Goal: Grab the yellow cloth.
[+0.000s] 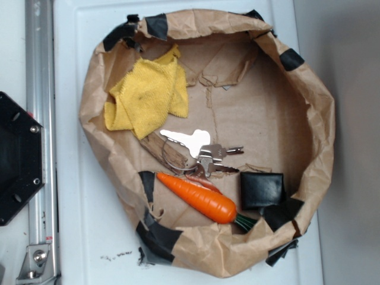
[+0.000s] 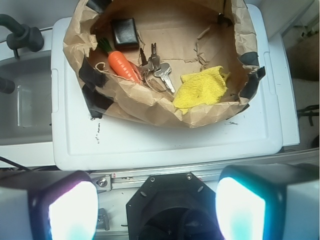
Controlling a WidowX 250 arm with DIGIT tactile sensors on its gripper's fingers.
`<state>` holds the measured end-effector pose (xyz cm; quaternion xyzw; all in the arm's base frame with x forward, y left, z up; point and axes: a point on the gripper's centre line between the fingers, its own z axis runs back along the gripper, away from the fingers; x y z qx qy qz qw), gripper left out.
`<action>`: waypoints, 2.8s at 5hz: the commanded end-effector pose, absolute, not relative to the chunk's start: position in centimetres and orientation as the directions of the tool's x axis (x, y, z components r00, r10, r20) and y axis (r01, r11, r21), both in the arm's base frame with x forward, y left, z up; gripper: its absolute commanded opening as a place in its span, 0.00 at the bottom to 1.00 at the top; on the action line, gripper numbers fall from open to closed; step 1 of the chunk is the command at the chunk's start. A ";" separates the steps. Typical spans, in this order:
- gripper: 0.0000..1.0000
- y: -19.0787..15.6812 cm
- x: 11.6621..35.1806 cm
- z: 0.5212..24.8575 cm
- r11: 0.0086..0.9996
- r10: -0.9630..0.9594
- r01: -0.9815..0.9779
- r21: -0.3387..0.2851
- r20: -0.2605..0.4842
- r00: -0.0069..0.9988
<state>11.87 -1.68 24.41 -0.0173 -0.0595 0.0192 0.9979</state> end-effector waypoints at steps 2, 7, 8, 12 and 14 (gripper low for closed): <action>1.00 1.3 16.9 22.8 0.995 -0.040 0.044 -0.086 0.048 0.998; 1.00 5.0 23.1 2.7 0.780 -0.596 0.626 -0.016 -0.326 0.734; 1.00 8.4 22.1 1.8 0.853 -0.503 0.520 -0.034 -0.319 0.804; 0.00 6.4 24.6 12.1 0.891 -0.454 0.451 0.057 0.050 0.890; 0.00 3.7 23.9 19.0 0.948 -0.289 0.316 -0.045 0.299 0.910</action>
